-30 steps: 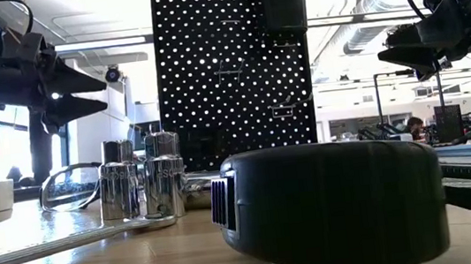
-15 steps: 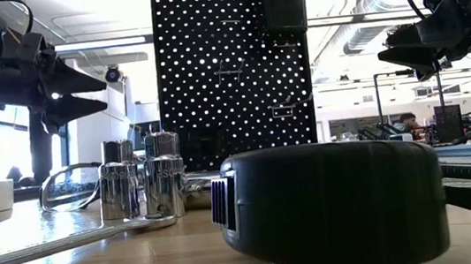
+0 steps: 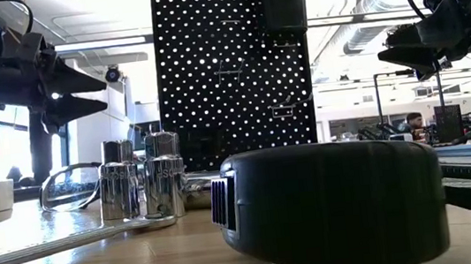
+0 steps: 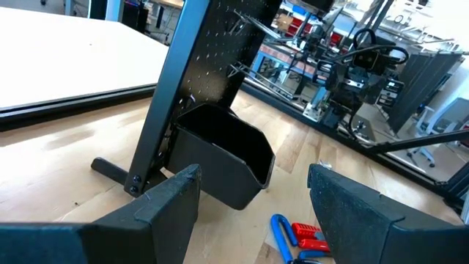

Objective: Hang tools onto peg board
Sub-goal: Adjust the peg board

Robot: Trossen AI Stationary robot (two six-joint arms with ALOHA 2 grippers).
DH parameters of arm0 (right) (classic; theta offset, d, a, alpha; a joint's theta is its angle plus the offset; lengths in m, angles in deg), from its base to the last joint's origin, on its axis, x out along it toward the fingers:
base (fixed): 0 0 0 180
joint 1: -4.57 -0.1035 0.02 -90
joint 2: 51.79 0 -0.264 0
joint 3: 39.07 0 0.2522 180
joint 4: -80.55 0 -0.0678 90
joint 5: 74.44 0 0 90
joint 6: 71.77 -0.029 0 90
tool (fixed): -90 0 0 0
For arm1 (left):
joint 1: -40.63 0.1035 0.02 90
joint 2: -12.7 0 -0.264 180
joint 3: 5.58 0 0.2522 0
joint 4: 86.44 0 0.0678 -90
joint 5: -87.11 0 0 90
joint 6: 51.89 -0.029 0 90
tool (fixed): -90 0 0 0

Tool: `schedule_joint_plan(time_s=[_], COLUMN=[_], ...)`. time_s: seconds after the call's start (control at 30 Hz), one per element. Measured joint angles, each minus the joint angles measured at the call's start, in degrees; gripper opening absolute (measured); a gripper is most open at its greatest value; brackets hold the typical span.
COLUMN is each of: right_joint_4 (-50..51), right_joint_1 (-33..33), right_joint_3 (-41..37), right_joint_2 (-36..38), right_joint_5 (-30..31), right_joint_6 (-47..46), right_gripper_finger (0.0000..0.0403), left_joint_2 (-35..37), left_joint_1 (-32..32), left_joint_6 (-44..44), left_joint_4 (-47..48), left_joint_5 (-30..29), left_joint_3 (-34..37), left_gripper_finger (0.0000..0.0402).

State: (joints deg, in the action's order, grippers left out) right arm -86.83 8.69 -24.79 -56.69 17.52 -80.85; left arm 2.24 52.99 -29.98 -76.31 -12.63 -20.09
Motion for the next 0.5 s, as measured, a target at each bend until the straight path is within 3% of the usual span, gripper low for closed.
schedule_joint_plan(time_s=[0.17,0.37,0.5], right_joint_4=[0.00,0.00,0.00], right_joint_1=[0.00,0.00,0.01], right_joint_3=[0.02,0.00,0.01], right_joint_2=[0.00,0.00,-0.02], right_joint_5=[0.00,0.00,0.00], right_joint_6=[0.07,0.09,0.09], right_gripper_finger=[0.0185,0.0185,0.0185], left_joint_2=[-0.13,-0.11,-1.60], left_joint_1=[0.00,-0.02,-0.02], left_joint_6=[-1.90,-14.02,-21.16], left_joint_4=[-7.98,-27.03,-15.65], left_joint_5=[-5.09,0.47,-3.15], left_joint_3=[0.02,-1.13,-7.59], left_gripper_finger=[0.0246,0.0246,0.0246])
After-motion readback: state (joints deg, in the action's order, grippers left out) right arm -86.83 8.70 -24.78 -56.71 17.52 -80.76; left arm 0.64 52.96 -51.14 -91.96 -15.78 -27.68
